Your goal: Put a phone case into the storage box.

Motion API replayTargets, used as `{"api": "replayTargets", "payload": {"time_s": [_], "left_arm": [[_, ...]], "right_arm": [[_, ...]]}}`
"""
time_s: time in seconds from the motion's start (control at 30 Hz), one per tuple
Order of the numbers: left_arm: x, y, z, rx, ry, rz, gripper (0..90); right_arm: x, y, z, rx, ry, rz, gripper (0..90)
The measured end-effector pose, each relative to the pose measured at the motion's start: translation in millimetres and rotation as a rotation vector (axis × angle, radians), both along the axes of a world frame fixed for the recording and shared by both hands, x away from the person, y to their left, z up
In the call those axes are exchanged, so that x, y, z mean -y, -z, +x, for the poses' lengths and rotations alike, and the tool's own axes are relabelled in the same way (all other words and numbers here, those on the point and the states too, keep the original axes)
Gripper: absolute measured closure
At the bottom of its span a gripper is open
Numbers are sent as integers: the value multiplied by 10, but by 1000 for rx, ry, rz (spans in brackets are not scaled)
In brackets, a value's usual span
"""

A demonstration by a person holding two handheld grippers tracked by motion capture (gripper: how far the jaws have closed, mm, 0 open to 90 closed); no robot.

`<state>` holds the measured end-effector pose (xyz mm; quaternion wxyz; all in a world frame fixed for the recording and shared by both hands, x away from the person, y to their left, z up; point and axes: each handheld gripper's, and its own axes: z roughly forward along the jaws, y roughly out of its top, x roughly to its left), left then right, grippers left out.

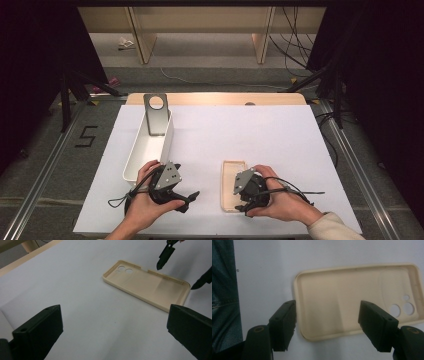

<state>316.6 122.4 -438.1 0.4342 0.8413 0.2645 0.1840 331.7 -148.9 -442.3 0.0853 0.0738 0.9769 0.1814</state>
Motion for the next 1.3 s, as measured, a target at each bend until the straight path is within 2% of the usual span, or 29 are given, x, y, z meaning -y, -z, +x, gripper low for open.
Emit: {"api": "replayTargets", "payload": {"time_s": [0.13,0.23,0.43,0.63,0.7,0.83,0.9,1.03,1.07,1.3], "left_arm": [[-4,4,2,-3,1,0,0],[0,10,4,-5,2,0,0],[8,12,6,-7,4,3,0],[10,15,6,-8,6,3,0],[11,15,6,-8,8,3,0],[13,17,6,-11,11,3,0],[14,19,5,-12,12,2,0],[22,21,3,-12,18,3,1],[25,23,2,-12,18,3,1],[35,33,-2,-15,23,6,4]], "right_arm": [[-116,46,-28,14,-25,-98,331],[-164,77,-55,13,-32,-146,334],[-222,117,-68,15,-48,-197,354],[-273,130,-65,36,-66,-229,388],[-288,129,-78,25,-60,-243,403],[-314,128,-95,34,-75,-253,446],[-321,134,-103,31,-85,-249,495],[-341,119,-133,17,-98,-274,582],[-344,127,-133,22,-111,-267,597],[-374,125,-176,17,-142,-293,697]]}}
